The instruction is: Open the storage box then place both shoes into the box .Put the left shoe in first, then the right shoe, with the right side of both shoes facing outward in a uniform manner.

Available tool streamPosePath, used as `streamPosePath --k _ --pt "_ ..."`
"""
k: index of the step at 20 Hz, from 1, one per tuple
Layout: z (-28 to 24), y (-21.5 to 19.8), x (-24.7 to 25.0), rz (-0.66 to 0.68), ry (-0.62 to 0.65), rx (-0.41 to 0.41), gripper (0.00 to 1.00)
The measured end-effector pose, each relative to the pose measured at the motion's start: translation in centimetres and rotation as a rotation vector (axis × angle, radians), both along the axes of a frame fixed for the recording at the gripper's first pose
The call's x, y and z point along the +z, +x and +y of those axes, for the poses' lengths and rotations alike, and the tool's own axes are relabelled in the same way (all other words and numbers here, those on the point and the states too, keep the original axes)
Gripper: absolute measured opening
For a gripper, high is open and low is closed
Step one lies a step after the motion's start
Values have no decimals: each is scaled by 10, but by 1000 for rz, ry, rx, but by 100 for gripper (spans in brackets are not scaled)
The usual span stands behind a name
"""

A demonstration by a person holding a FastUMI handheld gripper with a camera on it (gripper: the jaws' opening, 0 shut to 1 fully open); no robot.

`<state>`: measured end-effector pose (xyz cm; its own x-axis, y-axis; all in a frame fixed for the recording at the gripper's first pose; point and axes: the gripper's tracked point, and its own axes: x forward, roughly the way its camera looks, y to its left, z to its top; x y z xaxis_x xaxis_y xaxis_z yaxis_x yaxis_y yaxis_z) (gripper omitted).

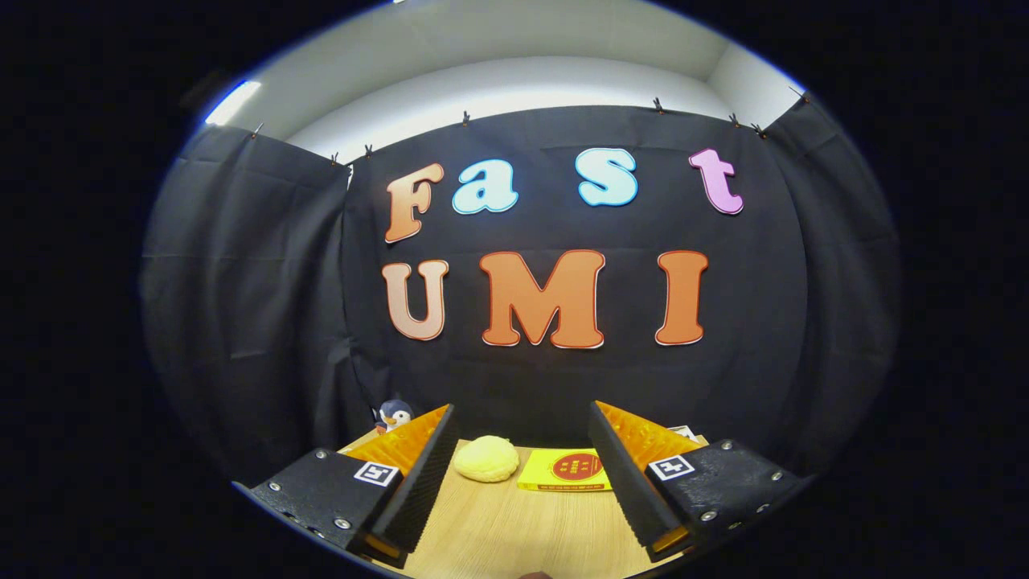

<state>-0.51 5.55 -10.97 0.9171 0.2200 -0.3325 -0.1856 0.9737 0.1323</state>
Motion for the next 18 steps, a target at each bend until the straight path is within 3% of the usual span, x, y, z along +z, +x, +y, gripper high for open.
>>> streamPosePath --k 10,13,18 --pt "9 2 3 -15 26 67 97" --pt "16 3 4 43 36 68 97" --pt "9 16 14 11 38 44 97"
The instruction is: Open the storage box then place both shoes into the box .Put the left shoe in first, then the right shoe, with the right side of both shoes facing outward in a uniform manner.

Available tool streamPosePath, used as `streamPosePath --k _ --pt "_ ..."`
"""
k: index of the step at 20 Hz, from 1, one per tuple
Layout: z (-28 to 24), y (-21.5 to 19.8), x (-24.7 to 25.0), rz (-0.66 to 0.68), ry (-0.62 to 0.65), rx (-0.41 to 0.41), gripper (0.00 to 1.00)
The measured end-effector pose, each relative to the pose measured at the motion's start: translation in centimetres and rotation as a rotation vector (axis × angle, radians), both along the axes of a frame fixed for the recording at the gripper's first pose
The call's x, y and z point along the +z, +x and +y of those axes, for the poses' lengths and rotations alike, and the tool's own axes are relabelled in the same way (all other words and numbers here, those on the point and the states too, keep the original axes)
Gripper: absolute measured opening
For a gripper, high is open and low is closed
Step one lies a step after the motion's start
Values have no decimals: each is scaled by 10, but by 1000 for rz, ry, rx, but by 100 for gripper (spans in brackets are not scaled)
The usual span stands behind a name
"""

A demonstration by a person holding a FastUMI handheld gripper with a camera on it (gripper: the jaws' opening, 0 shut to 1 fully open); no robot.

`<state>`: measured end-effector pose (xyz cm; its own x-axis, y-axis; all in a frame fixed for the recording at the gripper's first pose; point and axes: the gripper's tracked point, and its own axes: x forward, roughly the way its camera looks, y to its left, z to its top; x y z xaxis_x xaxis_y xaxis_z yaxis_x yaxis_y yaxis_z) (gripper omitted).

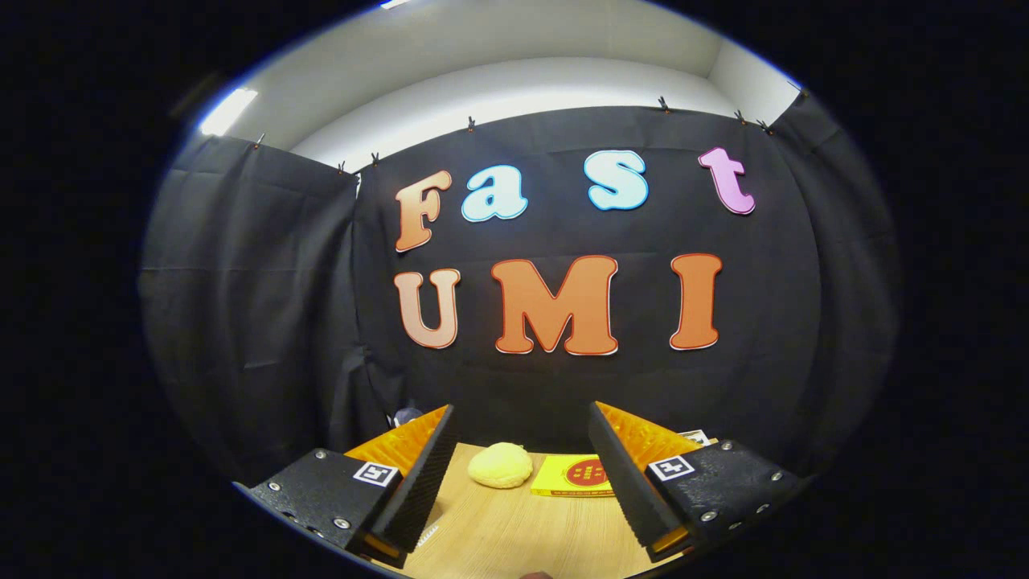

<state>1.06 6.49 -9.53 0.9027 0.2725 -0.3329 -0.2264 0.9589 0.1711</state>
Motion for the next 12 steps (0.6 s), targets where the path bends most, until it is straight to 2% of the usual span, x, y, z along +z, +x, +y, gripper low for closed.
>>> streamPosePath --k 4,12 --pt "3 7 9 -19 0 5 97" --pt "25 8 32 -116 -17 77 97"
